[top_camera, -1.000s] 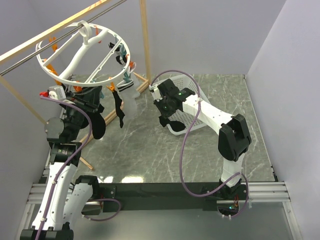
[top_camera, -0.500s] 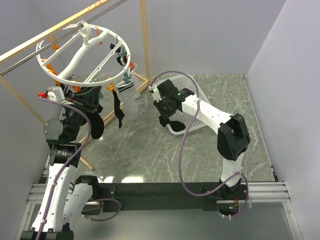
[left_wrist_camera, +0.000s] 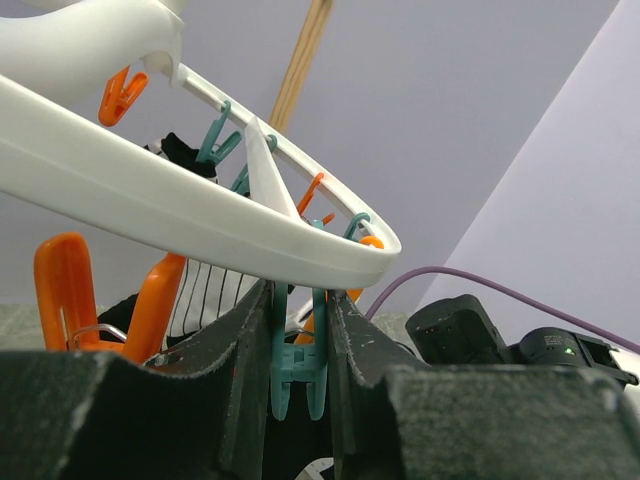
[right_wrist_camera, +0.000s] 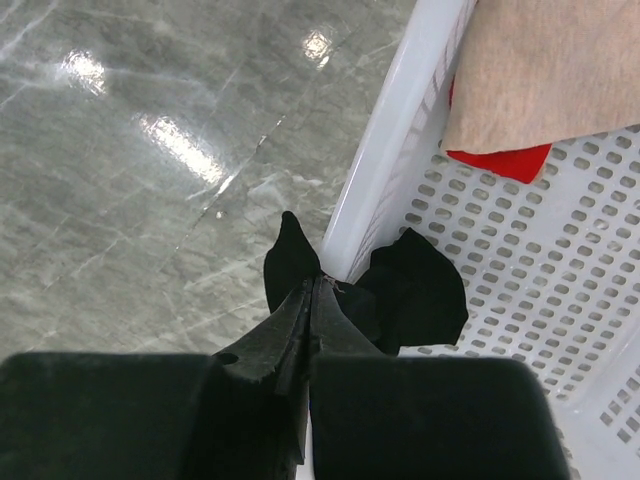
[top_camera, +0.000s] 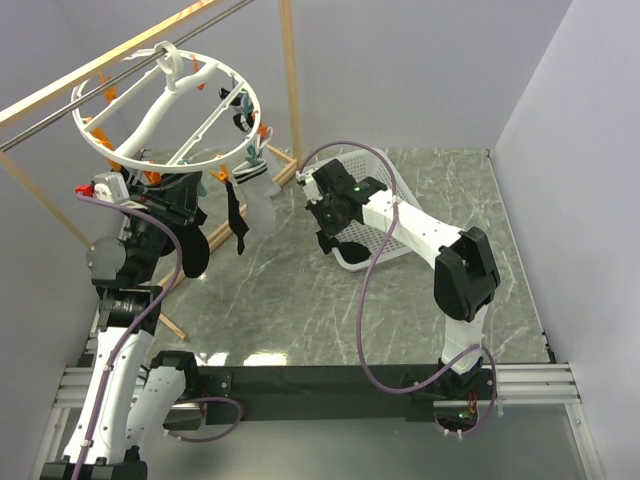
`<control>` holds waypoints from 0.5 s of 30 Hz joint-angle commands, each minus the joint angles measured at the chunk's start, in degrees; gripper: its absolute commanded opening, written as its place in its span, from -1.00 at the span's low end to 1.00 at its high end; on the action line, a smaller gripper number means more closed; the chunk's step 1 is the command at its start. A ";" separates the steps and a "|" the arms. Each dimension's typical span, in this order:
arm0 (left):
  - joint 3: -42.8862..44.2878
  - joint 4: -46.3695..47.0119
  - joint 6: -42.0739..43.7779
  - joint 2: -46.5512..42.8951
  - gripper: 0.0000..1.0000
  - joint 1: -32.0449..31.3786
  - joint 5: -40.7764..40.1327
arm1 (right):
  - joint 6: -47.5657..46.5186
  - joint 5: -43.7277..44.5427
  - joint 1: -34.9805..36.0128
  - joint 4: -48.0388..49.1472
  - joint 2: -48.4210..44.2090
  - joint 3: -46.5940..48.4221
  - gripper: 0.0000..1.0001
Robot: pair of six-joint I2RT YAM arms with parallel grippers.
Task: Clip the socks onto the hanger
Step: Pick up the sock from the bin.
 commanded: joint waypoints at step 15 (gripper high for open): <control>2.64 4.06 -2.78 -0.45 -0.89 -0.16 1.93 | 14.82 -20.54 -6.04 11.75 -17.29 -2.06 -1.00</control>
